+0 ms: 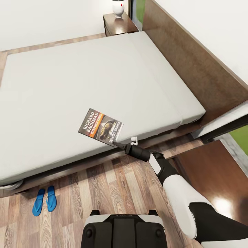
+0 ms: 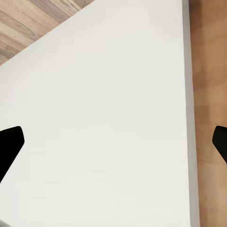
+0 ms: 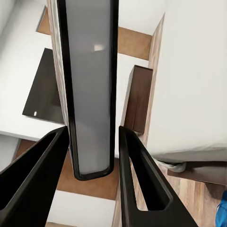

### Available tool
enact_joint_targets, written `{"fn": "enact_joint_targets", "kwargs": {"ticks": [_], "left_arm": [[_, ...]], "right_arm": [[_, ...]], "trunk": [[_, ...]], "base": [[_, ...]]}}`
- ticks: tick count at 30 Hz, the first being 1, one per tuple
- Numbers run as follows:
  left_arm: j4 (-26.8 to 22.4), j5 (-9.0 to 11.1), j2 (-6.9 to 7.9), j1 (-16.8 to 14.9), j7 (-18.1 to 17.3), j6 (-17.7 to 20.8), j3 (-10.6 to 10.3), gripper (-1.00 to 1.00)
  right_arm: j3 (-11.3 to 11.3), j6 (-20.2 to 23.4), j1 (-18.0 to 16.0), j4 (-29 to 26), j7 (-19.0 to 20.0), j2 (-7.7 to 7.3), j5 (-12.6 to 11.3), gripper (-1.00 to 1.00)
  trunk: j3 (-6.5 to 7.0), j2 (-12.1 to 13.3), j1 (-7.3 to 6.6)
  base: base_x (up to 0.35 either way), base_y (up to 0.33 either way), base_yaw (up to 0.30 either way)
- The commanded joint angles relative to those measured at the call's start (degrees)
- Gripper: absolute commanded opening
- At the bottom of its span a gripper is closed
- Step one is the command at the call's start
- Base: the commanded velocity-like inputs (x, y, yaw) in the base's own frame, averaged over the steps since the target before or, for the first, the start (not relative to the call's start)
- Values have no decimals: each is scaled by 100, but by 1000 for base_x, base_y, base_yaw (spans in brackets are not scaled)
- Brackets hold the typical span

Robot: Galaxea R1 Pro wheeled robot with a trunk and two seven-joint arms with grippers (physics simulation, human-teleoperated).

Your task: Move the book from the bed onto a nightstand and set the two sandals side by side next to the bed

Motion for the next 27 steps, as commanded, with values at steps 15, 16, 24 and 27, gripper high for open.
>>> {"fn": "enact_joint_targets", "kwargs": {"ticks": [15,16,24,27], "left_arm": [[-3,63,-1,1,9,-24,-51,100],[-3,63,-1,1,9,-24,-51,100],[-3,68,-1,1,10,-24,-51,100],[-2,70,-1,1,9,-24,-49,100]], "right_arm": [[-14,58,3,2,19,6,-2,-100],[-14,58,3,2,19,6,-2,-100],[-5,58,3,2,16,6,-2,-100],[-3,58,3,2,16,6,-2,-100]], "trunk": [[-65,-9,3],[-71,-9,3],[-120,-9,3],[-138,-9,3]], "base": [[0,0,156],[0,0,204],[0,0,209],[0,0,210]]}}
